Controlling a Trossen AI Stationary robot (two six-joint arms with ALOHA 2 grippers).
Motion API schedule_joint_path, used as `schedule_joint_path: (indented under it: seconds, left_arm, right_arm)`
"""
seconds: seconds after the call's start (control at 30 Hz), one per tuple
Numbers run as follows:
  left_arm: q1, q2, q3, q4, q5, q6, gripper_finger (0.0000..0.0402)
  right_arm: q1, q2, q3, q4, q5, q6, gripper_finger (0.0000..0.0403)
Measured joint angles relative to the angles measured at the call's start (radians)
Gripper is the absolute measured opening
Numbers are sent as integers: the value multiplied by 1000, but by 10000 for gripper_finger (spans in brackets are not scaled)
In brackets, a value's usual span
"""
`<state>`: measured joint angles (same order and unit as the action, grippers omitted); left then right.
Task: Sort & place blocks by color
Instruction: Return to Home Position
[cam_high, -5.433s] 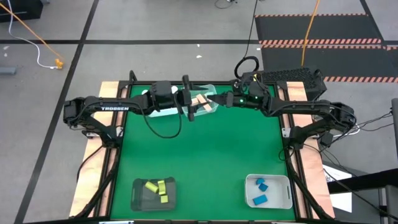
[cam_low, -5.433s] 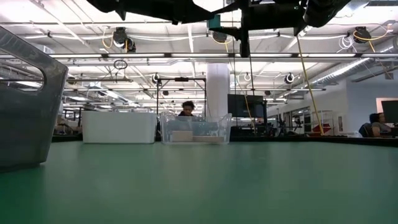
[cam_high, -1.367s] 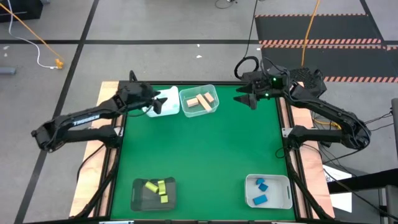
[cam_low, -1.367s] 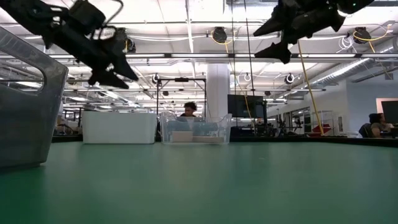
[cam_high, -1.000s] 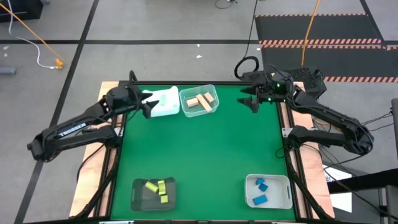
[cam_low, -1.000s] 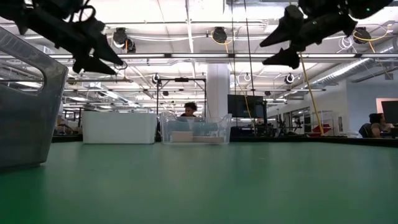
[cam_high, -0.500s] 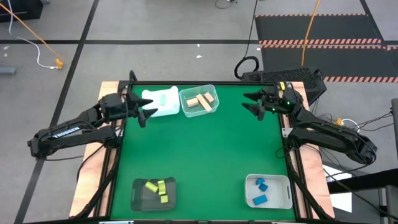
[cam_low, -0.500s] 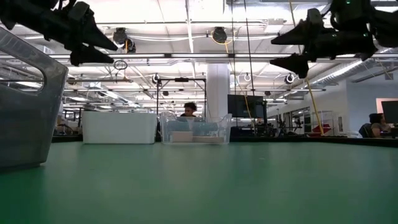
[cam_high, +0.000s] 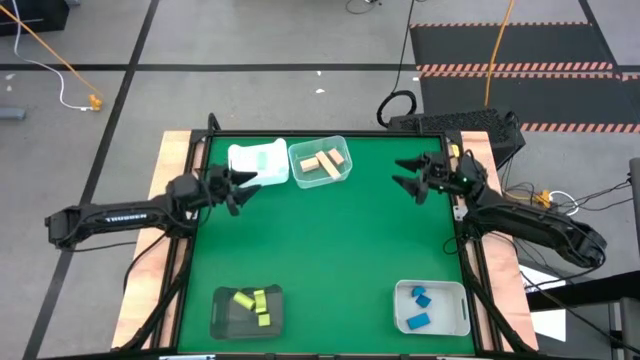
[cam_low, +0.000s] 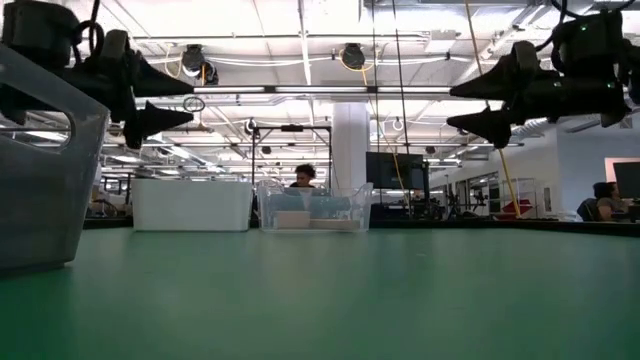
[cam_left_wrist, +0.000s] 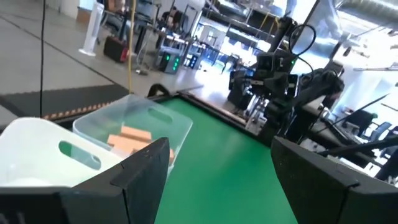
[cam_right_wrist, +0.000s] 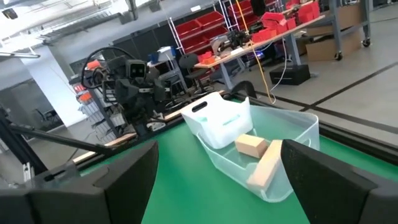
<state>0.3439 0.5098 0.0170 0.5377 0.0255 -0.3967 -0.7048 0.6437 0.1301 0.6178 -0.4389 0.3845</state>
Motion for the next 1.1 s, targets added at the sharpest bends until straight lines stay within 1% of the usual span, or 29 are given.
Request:
schedule_joint_path:
  seconds: [0.2, 0.43, 0.67, 0.9, 1.1]
  left_arm:
    - [-8, 0, -7, -29, 0, 26, 282]
    - [-8, 0, -7, -40, 0, 21, 282]
    - [-8, 0, -7, -40, 0, 25, 282]
    - [-8, 0, -7, -40, 0, 26, 283]
    - [-8, 0, -7, -40, 0, 26, 282]
  right_arm:
    - [0, 0, -44, 9, 5, -7, 326]
    - [0, 0, -111, 12, 72, 15, 326]
    - [0, 0, -112, -1, 75, 4, 326]
    - [0, 0, -113, -1, 73, 127, 326]
    - [0, 0, -114, -1, 72, 127, 326]
